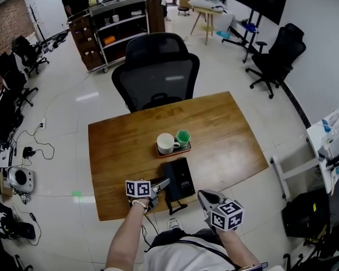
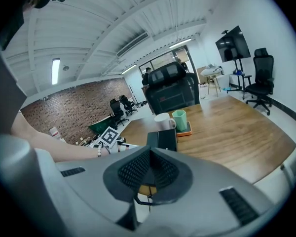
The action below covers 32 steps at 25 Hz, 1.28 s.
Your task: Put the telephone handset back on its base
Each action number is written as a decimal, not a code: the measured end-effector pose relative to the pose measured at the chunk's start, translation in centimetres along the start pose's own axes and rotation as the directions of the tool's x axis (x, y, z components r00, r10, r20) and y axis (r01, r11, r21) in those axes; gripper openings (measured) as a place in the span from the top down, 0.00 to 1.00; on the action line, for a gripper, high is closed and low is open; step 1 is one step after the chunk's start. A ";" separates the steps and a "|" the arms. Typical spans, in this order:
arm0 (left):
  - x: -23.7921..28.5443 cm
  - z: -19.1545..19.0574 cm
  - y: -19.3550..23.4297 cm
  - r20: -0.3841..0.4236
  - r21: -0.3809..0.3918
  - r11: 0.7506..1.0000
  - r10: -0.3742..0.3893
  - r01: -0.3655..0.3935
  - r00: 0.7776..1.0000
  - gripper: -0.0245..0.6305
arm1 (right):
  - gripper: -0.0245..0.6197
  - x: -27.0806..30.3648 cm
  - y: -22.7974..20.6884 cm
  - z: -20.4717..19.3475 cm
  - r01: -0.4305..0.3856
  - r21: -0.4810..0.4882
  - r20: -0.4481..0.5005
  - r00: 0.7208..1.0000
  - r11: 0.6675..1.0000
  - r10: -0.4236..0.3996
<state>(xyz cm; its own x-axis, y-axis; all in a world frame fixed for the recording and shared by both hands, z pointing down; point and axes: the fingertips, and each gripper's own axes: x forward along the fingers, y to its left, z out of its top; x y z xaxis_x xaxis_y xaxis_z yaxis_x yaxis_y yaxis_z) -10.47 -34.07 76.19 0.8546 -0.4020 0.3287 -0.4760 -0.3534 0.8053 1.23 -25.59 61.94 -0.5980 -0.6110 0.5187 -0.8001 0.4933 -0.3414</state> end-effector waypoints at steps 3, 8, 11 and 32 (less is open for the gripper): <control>-2.0 0.6 -0.5 0.081 0.003 0.996 0.089 -0.089 0.993 0.73 | 0.96 0.0 0.4 0.2 -0.016 -0.009 -0.004 1.000 1.000 0.016; -8.2 0.8 -3.2 0.245 0.038 0.969 0.226 -0.243 0.943 0.80 | 0.96 -0.7 0.6 0.4 -0.041 -0.023 -0.008 0.999 0.999 0.041; -11.9 -0.1 -4.7 0.299 0.047 0.925 0.347 -0.377 0.889 0.91 | 0.96 -1.3 0.6 0.4 -0.053 -0.029 -0.007 0.999 0.998 0.053; -13.5 -9.9 -17.5 0.375 0.058 0.824 0.505 -0.564 0.777 0.95 | 0.96 -7.3 1.9 -2.0 -0.160 -0.063 0.005 0.987 0.985 0.161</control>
<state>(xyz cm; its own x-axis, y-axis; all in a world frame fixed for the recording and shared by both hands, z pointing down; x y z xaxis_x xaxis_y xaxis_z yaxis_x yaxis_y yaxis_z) -11.63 -14.08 62.54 0.3457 -0.8080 0.4772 -0.8861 -0.1138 0.4493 4.11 -18.97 59.06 -0.7190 -0.5270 0.4530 -0.6895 0.6230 -0.3696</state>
